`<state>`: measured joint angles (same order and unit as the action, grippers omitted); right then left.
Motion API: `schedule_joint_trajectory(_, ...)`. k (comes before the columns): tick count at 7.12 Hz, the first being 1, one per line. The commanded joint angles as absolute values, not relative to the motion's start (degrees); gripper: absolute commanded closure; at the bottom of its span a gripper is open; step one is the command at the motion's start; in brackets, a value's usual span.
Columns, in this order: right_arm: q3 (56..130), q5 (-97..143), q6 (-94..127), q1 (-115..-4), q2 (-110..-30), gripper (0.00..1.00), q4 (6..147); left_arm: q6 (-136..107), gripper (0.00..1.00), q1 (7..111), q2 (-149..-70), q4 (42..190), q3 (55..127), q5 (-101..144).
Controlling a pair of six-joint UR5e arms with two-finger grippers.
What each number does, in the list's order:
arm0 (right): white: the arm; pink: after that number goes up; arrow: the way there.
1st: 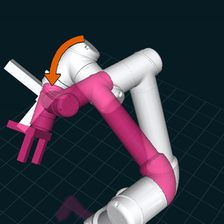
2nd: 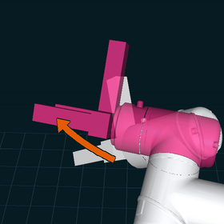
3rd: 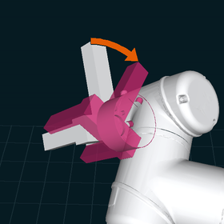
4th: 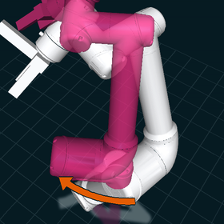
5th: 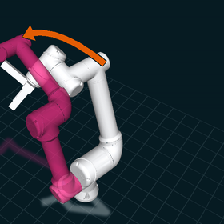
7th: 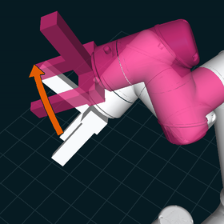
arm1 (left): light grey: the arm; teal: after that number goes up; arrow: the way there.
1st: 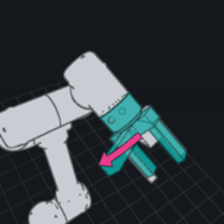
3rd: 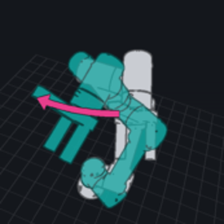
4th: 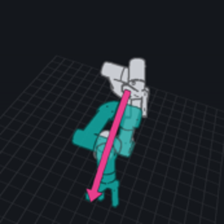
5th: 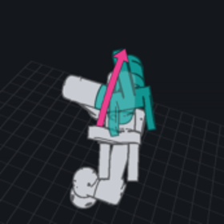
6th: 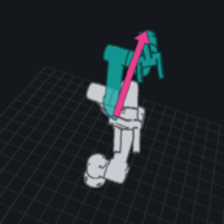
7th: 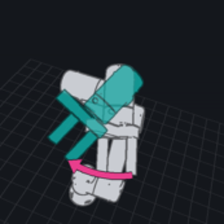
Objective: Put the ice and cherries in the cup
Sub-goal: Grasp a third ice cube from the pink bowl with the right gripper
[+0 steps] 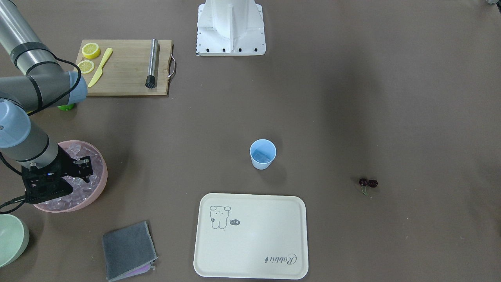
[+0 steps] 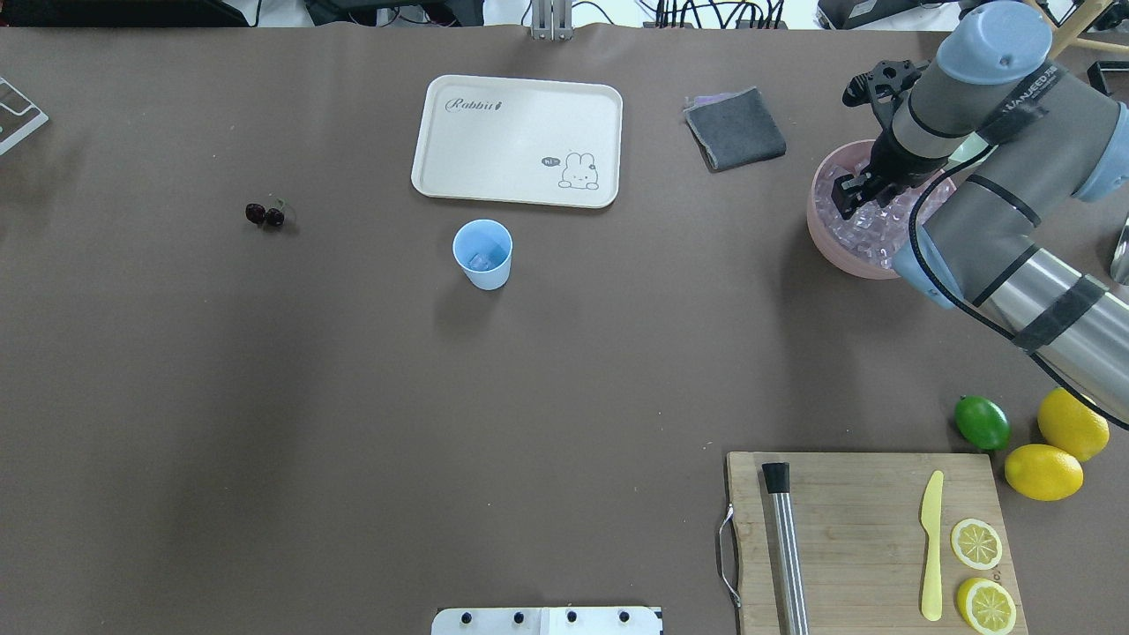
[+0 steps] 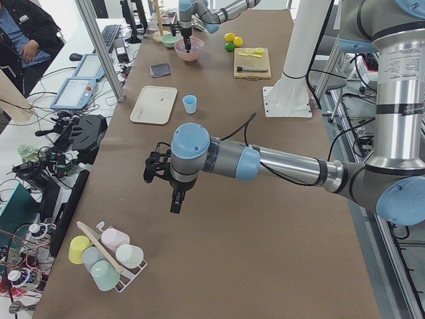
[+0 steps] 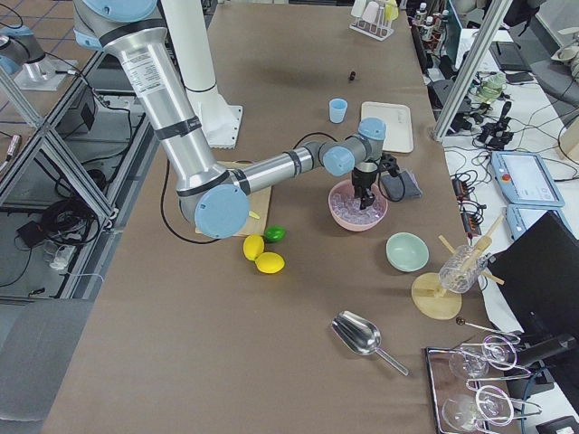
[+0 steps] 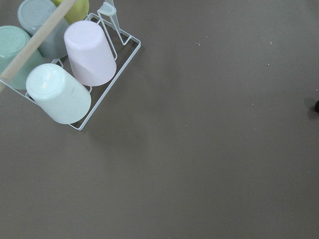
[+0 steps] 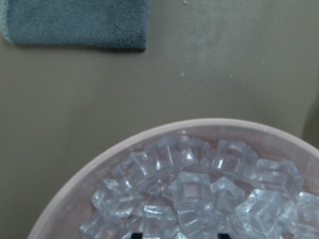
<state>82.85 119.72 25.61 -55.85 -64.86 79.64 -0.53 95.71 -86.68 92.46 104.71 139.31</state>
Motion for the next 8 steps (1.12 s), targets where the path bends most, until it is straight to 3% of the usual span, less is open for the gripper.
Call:
schedule_joint_trajectory(1, 82.9, 119.6, 25.6, -55.5, -65.4, 0.45, 79.7, -0.5, 0.02, 95.7, -86.7, 92.5, 104.9, 139.3)
schedule_joint_trajectory(4, 83.5, 120.5, 25.1, -56.2, -65.7, 0.82, 80.3, -0.6, 0.02, 95.8, -87.1, 92.4, 105.1, 139.3)
schedule_joint_trajectory(7, 87.5, 121.2, 25.0, -58.5, -64.1, 0.84, 88.0, -0.6, 0.02, 95.7, -87.2, 92.4, 105.6, 139.3)
schedule_joint_trajectory(8, 88.1, 121.0, 25.6, -58.5, -57.4, 0.85, 96.8, -0.6, 0.02, 95.7, -87.2, 92.4, 105.3, 139.3)
